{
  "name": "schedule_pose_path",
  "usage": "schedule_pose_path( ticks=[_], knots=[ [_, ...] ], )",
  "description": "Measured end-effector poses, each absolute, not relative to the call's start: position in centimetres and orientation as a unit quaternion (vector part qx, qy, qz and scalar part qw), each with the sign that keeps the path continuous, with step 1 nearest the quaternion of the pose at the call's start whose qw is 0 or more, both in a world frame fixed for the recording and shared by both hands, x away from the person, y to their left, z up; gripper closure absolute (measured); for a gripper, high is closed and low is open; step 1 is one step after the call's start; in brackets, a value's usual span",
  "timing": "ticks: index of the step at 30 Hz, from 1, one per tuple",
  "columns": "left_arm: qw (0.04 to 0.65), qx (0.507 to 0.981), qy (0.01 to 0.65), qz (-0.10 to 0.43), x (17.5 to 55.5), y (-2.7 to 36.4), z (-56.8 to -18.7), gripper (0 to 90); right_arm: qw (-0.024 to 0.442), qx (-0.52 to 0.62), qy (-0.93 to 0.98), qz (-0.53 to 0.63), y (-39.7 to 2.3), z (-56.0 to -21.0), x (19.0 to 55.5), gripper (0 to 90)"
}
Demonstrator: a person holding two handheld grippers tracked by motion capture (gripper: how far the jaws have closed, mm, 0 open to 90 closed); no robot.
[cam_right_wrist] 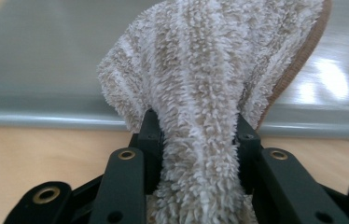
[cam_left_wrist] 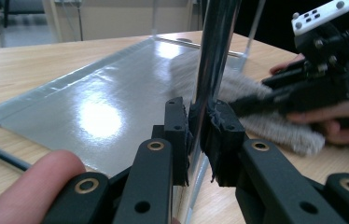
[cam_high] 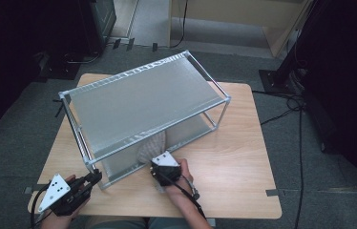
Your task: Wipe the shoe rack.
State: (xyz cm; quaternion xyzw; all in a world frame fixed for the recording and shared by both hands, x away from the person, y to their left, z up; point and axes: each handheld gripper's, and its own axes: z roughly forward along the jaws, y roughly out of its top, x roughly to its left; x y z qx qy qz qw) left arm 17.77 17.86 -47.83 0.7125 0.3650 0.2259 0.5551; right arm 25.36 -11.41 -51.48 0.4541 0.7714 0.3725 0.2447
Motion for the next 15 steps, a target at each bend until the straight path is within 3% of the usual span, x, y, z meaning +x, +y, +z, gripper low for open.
schedule_pose_path(
  ticks=[15],
  knots=[
    [0.560,0.720,0.350,0.211,17.6,16.3,-47.8,79.6,0.165,0.330,0.830,0.418,-4.0,-51.5,20.2,64.6]
  ],
)
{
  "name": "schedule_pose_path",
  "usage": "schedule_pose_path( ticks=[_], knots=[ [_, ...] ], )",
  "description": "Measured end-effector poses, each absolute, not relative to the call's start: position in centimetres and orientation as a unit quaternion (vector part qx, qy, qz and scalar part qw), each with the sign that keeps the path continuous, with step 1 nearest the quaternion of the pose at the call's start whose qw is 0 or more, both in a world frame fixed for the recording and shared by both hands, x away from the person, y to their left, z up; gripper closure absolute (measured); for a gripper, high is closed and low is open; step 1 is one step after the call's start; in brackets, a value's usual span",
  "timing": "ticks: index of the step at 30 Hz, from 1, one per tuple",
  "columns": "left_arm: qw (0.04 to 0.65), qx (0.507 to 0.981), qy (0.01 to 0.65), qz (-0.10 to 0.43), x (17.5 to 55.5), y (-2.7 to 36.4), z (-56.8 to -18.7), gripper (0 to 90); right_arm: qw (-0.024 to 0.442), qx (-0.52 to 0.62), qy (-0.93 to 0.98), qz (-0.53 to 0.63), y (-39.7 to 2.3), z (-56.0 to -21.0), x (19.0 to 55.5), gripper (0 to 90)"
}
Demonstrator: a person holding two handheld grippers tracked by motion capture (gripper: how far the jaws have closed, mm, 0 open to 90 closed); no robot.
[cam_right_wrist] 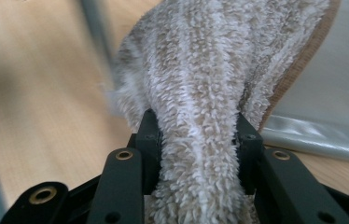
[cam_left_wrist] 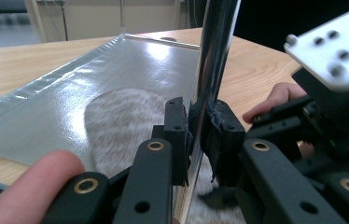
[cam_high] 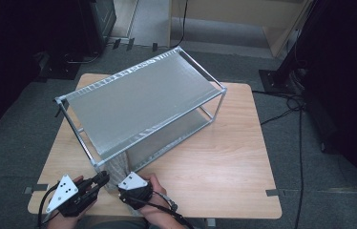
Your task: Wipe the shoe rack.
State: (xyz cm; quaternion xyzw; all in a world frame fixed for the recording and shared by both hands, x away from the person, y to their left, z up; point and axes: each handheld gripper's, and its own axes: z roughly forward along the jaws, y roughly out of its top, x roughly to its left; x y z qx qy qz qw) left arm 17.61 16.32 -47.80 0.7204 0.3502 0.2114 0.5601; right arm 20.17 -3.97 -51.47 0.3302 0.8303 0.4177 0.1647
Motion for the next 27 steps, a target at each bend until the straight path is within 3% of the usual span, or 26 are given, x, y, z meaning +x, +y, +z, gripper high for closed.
schedule_pose_path(
  ticks=[4,10,20,27],
  knots=[
    [0.555,0.724,0.347,0.216,17.5,16.4,-47.7,80.0,0.161,0.325,0.832,0.420,-4.5,-51.5,20.6,65.2],
    [0.554,0.730,0.337,0.215,17.2,17.0,-47.7,80.5,0.198,0.350,0.823,0.400,-7.4,-51.5,22.4,65.3],
    [0.557,0.733,0.329,0.209,17.0,18.1,-47.7,80.5,0.254,0.480,0.758,0.361,-17.8,-51.8,29.0,66.2],
    [0.562,0.730,0.331,0.206,16.4,18.9,-47.8,80.3,0.276,0.540,0.722,0.334,-22.5,-51.7,31.0,66.8]
  ],
)
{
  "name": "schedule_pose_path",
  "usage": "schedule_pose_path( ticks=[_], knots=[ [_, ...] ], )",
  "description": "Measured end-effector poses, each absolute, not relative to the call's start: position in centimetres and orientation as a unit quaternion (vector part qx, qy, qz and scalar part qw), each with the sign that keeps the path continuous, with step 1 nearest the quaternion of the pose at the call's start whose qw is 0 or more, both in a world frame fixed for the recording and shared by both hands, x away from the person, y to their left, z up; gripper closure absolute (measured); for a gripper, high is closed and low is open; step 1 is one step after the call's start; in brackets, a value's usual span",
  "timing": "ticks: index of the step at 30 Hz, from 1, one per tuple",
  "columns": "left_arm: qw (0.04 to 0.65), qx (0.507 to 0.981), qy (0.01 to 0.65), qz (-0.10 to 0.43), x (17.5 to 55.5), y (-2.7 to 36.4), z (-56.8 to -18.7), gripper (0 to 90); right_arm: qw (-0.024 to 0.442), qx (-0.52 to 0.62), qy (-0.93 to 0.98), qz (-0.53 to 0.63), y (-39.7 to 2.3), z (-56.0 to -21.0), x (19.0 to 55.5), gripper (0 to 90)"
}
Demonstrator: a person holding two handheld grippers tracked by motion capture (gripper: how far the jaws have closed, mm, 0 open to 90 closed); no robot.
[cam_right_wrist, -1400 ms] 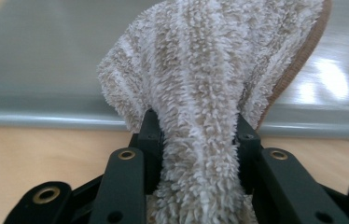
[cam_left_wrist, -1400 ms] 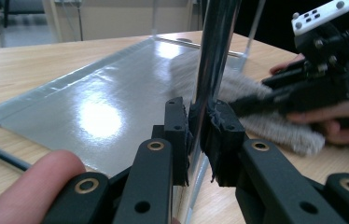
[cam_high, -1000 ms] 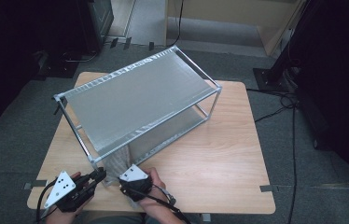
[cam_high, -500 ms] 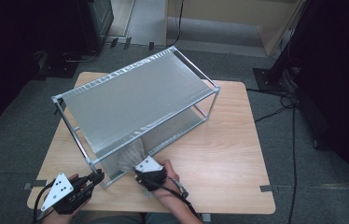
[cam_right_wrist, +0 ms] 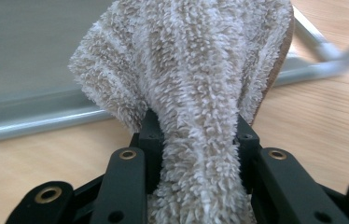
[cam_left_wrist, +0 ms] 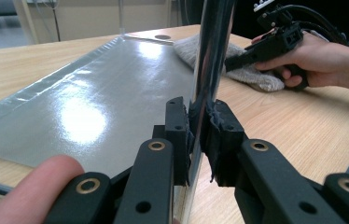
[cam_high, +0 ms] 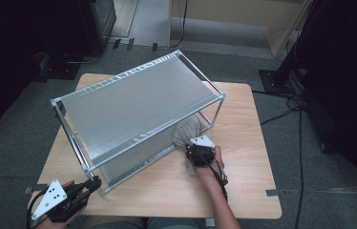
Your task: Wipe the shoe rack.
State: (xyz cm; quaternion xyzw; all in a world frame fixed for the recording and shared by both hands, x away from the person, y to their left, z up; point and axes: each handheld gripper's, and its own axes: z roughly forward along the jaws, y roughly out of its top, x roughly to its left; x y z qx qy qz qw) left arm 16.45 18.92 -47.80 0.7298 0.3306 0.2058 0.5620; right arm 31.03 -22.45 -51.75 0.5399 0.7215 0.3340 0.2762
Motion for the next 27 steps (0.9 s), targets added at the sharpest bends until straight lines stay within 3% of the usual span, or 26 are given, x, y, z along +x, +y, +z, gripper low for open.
schedule_pose_path(
  ticks=[13,18,27],
  knots=[
    [0.563,0.716,0.351,0.215,15.4,20.8,-48.0,80.0,0.326,0.596,0.658,0.326,-26.8,-51.0,32.8,66.7],
    [0.564,0.717,0.350,0.215,15.4,20.9,-48.0,79.9,0.393,0.569,0.640,0.334,-26.7,-48.5,31.7,66.6],
    [0.565,0.715,0.352,0.214,15.5,20.9,-48.0,79.8,0.444,0.552,0.571,0.415,-27.4,-44.1,29.3,65.8]
  ],
)
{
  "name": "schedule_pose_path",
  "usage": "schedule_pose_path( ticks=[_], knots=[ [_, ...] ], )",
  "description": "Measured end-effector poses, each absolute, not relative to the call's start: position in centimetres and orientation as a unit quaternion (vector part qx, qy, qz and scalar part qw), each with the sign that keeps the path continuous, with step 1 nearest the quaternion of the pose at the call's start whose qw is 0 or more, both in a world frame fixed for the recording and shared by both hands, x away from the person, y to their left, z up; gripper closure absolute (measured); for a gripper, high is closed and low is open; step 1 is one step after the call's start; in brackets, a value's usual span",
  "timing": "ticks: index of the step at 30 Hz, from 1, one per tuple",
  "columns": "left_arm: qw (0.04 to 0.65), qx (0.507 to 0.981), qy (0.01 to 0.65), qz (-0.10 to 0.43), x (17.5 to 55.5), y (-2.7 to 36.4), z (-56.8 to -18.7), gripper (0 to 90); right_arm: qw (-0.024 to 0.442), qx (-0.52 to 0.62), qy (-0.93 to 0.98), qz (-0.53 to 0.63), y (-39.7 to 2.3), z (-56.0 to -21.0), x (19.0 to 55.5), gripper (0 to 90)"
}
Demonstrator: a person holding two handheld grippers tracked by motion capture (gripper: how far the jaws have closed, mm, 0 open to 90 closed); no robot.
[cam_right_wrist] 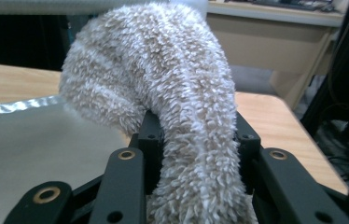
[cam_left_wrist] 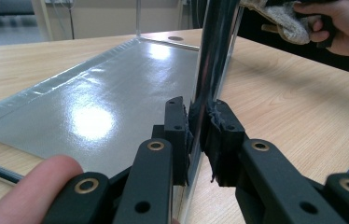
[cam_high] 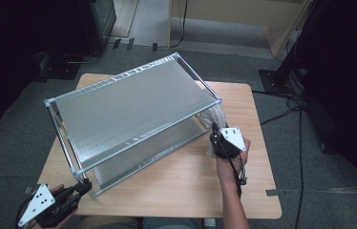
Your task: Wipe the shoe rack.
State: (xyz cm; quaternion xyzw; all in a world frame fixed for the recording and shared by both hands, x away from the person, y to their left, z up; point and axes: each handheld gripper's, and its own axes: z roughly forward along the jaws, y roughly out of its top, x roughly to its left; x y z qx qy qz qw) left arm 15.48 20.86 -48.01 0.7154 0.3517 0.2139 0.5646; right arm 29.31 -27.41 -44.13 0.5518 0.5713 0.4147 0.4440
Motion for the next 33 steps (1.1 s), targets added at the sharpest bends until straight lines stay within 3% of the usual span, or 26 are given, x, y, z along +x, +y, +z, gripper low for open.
schedule_pose_path(
  ticks=[3,14,20,29,33],
  knots=[
    [0.564,0.716,0.351,0.213,15.5,20.9,-48.0,79.8,0.434,0.558,0.580,0.405,-27.6,-44.8,29.7,65.2],
    [0.564,0.716,0.352,0.214,15.6,20.7,-48.0,79.6,0.312,0.627,0.631,0.332,-28.5,-51.1,32.6,63.3],
    [0.563,0.716,0.351,0.214,15.6,20.7,-48.0,79.6,0.313,0.629,0.629,0.334,-28.5,-50.7,32.3,63.1],
    [0.561,0.716,0.354,0.216,15.6,20.7,-48.0,79.6,0.382,0.589,0.585,0.407,-27.1,-45.3,30.0,63.0],
    [0.561,0.716,0.354,0.216,15.6,20.7,-48.0,79.6,0.375,0.587,0.580,0.422,-27.0,-44.7,29.8,62.7]
  ],
)
